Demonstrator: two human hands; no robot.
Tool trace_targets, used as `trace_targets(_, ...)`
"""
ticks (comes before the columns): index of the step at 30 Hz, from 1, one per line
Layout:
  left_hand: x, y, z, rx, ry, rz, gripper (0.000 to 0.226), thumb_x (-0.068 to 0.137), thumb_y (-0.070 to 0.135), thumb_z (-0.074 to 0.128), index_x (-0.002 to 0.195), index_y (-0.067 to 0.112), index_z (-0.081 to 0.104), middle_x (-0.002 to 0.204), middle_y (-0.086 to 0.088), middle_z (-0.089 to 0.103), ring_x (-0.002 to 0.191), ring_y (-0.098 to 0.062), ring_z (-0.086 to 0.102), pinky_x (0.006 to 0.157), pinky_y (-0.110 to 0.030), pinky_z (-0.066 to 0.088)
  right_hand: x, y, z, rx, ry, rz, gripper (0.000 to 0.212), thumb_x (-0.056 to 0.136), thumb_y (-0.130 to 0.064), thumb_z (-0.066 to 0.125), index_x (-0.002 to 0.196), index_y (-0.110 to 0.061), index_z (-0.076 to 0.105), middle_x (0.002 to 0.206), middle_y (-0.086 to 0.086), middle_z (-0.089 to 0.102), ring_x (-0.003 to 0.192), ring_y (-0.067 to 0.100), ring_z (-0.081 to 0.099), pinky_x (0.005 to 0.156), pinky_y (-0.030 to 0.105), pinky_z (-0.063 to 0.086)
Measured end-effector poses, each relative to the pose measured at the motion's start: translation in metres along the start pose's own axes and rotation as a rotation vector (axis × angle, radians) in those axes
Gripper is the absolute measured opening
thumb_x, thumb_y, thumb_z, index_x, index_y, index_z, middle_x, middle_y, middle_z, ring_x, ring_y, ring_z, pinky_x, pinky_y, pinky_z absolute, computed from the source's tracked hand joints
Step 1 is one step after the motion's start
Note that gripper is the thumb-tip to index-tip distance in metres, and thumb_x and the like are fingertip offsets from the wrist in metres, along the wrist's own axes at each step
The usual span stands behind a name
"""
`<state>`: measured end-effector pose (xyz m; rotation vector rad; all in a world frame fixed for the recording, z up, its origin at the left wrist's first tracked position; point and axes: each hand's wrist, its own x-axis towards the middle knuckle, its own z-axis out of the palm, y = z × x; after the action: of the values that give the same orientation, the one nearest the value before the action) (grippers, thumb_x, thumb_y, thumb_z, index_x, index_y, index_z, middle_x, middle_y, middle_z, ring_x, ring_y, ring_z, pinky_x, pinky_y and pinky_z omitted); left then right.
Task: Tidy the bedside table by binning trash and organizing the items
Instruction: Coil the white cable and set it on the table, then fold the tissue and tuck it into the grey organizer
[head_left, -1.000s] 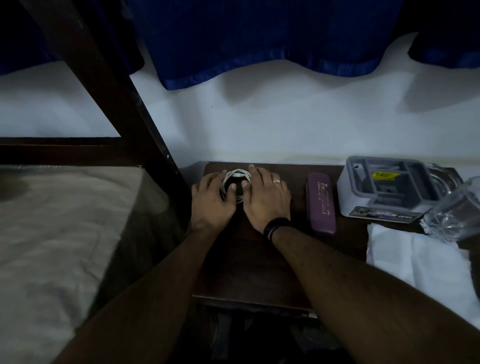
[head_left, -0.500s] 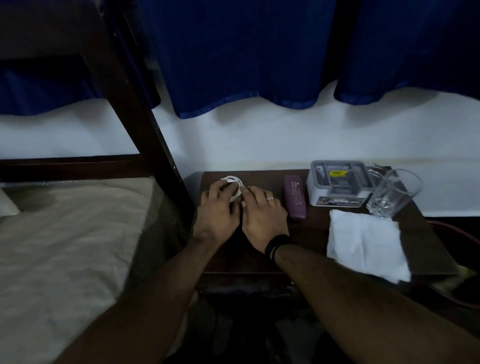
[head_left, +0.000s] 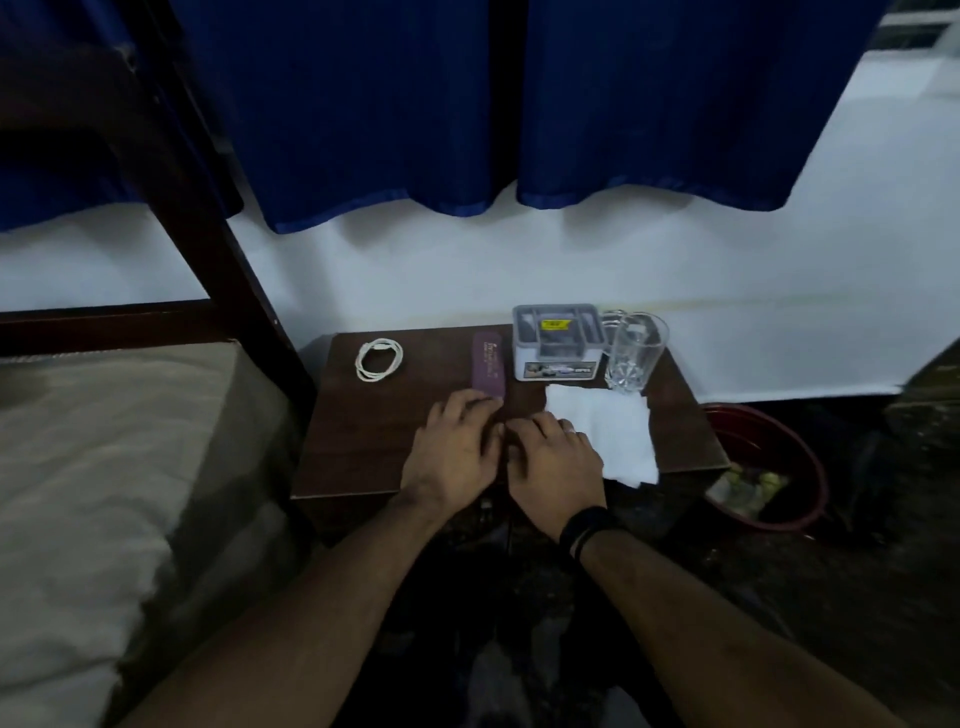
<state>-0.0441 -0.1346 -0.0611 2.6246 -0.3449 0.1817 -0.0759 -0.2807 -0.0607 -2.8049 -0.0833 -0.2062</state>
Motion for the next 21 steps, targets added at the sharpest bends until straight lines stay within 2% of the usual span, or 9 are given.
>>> trace_targets(6,0.019,0.038,0.042,0.045,-0.147,0.025,0.036,0.095,0.040,0.050,0.127,0.030,0.061,0.135,0.006,0.050,0.120,-0.025,0.050,0.092,-0.047,0.052,0.000,0.060,0.002,0.077,-0.063,0.142,0.038,0.092,-0.039,0.049,0.119,-0.022,0.069,0.117,0.006,0.067,0.105,0.035,0.062,0.085,0.047,0.053)
trace_targets(8,0.030,0.047,0.056,0.040,-0.223,-0.015,0.036,0.095,0.040,0.052,0.129,0.029,0.060,0.137,0.006,0.046,0.123,-0.025,0.047,0.095,-0.049,0.050,0.011,0.075,-0.003,0.097,-0.080,0.185,0.036,0.095,-0.038,0.055,0.124,-0.023,0.067,0.122,0.006,0.065,0.111,0.034,0.060,0.092,0.046,0.051)
trace_targets(14,0.069,0.057,0.088,0.066,-0.394,-0.217,0.060,0.092,0.051,0.056,0.143,0.020,0.046,0.144,-0.006,0.041,0.132,-0.033,0.041,0.106,-0.052,0.043,0.044,0.126,-0.012,0.091,-0.165,0.374,0.048,0.090,-0.043,0.063,0.135,-0.026,0.059,0.135,0.008,0.057,0.123,0.037,0.052,0.103,0.044,0.046)
trace_targets(18,0.092,0.058,0.102,0.103,-0.390,-0.324,0.074,0.085,0.061,0.061,0.141,0.014,0.047,0.141,-0.012,0.044,0.130,-0.036,0.043,0.105,-0.052,0.044,0.052,0.146,-0.008,0.049,-0.314,0.447,0.057,0.087,-0.047,0.064,0.139,-0.028,0.051,0.139,0.010,0.049,0.127,0.039,0.045,0.108,0.048,0.041)
trace_targets(21,0.104,0.059,0.113,0.047,-0.386,-0.371,0.075,0.080,0.058,0.070,0.133,0.009,0.050,0.135,-0.015,0.054,0.124,-0.036,0.052,0.100,-0.047,0.049,0.057,0.145,-0.004,0.052,-0.348,0.432,0.055,0.083,-0.047,0.065,0.136,-0.035,0.053,0.138,0.007,0.047,0.127,0.037,0.044,0.105,0.052,0.043)
